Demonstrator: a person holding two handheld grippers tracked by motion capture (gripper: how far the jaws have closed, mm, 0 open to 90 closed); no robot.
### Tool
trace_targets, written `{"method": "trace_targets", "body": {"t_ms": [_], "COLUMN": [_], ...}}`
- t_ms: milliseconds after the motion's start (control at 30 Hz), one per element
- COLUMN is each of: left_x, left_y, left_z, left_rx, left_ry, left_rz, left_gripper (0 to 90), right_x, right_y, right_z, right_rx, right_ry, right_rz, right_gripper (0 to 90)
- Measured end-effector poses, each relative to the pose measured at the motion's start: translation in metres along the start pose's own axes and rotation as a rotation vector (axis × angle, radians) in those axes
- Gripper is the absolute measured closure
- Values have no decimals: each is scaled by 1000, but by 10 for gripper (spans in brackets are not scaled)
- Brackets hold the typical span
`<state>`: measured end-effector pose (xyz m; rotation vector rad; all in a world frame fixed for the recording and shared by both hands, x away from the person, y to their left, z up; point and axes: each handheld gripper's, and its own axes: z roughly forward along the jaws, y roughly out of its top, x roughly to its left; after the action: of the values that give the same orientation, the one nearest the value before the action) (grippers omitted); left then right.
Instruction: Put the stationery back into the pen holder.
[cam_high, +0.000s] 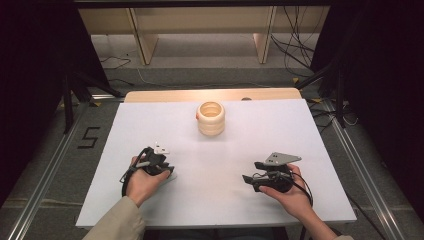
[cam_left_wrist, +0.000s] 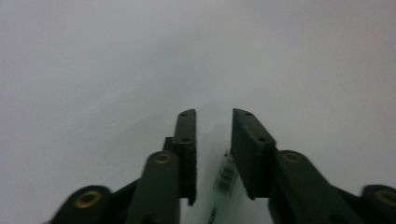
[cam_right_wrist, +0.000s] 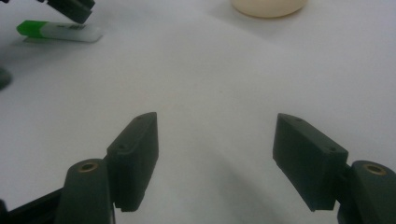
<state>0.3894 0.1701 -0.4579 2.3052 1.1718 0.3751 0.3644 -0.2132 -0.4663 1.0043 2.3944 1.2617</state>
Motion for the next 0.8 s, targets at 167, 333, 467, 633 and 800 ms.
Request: {"method": "trace_targets", "body": {"t_ms": [167,333,467,633,800], "left_x": [4,8,10,9,11], "left_y": [0,-1,-3,-3,-4], "left_z": [-6,-7,-4,-1,1], "left_rx": [59,168,257,310,341], "left_ry": [-50,-104,-122,-135,-126], "left_rz": [109,168,220,251,255], "left_gripper": [474,400,425,470,521], "right_x": [0,1,0,1,1], "right_y": [0,0,0,0,0], "right_z": [-1,-1,-1,0,-1], "right_rx": [2,2,2,1,1], "right_ry": [-2,0,0,0,0], "right_rz": [-4,-6,-5,-7,-6], "right_gripper": [315,313,312,311,310]}}
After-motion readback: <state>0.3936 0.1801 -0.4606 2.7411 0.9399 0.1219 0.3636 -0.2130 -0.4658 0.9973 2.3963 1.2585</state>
